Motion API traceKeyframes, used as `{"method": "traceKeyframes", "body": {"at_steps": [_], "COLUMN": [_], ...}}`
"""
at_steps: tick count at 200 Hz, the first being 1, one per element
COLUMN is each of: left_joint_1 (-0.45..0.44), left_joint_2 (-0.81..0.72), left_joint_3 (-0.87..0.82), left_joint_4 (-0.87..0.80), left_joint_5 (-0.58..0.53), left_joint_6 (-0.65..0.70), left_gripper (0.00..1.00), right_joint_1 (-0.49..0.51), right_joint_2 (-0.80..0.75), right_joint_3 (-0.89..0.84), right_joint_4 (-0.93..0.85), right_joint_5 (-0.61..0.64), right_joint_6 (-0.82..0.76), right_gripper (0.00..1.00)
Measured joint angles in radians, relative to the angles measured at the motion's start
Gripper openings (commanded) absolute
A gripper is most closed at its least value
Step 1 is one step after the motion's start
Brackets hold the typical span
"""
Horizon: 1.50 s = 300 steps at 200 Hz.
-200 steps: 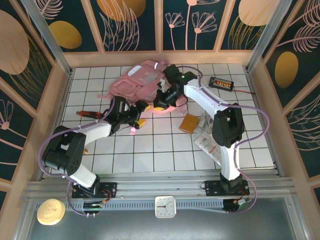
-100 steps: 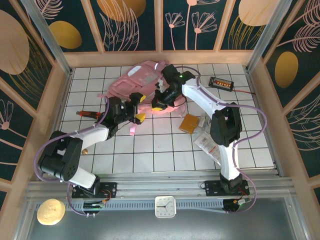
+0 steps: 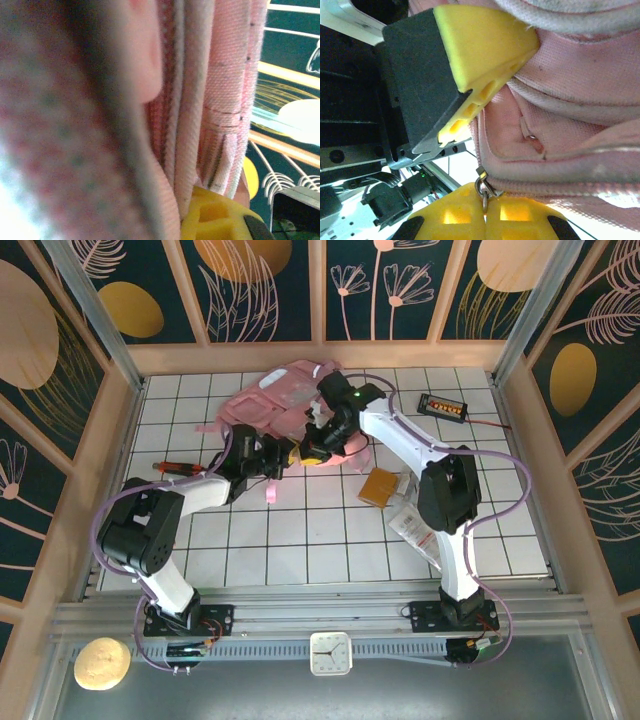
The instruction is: Pack the student bag
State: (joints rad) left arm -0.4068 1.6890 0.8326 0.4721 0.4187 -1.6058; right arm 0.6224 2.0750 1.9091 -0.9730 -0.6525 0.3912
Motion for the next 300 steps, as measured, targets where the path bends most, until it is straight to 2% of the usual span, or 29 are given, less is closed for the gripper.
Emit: {"method": "traceKeyframes", "body": {"at_steps": [38,88,127,197,200,210,232,252,300], "left_joint_1": [0.016,0.101,0.169,0.236,0.238,0.242,0.249,0.258,0.261], "left_joint_2": [-0.018,-0.048,-0.044,-0.002,0.002,0.012,0.021,0.021,0.042], "left_joint_3": [0.035,0.066,0.147,0.226,0.229,0.242,0.259,0.259,0.238], "left_joint_4": [-0.2,-0.381,-0.551,-0.679,-0.684,-0.7,-0.716,-0.715,-0.68], "left_joint_5": [0.018,0.093,0.109,0.179,0.18,0.187,0.186,0.188,0.187], "left_joint_6": [0.209,0.428,0.587,0.767,0.772,0.791,0.819,0.824,0.789], "left_gripper": [0.0,0.0,0.0,0.0,0.04,0.29,0.42,0.44,0.39], "right_joint_1": [-0.029,-0.064,-0.135,-0.203,-0.205,-0.209,-0.209,-0.207,-0.185], "right_joint_2": [0.0,-0.003,-0.006,-0.006,-0.006,-0.006,-0.006,-0.006,-0.04], "right_joint_3": [-0.077,-0.124,-0.163,-0.165,-0.165,-0.163,-0.161,-0.161,-0.199], "right_joint_4": [-0.005,-0.005,-0.029,-0.025,-0.024,-0.021,-0.018,-0.007,0.039], "right_joint_5": [-0.027,-0.079,-0.044,0.031,0.032,0.031,0.032,0.029,0.002], "right_joint_6": [-0.047,-0.097,-0.116,-0.132,-0.132,-0.132,-0.132,-0.13,-0.112], "right_gripper": [0.0,0.0,0.0,0.0,0.0,0.0,0.0,0.0,0.0]}}
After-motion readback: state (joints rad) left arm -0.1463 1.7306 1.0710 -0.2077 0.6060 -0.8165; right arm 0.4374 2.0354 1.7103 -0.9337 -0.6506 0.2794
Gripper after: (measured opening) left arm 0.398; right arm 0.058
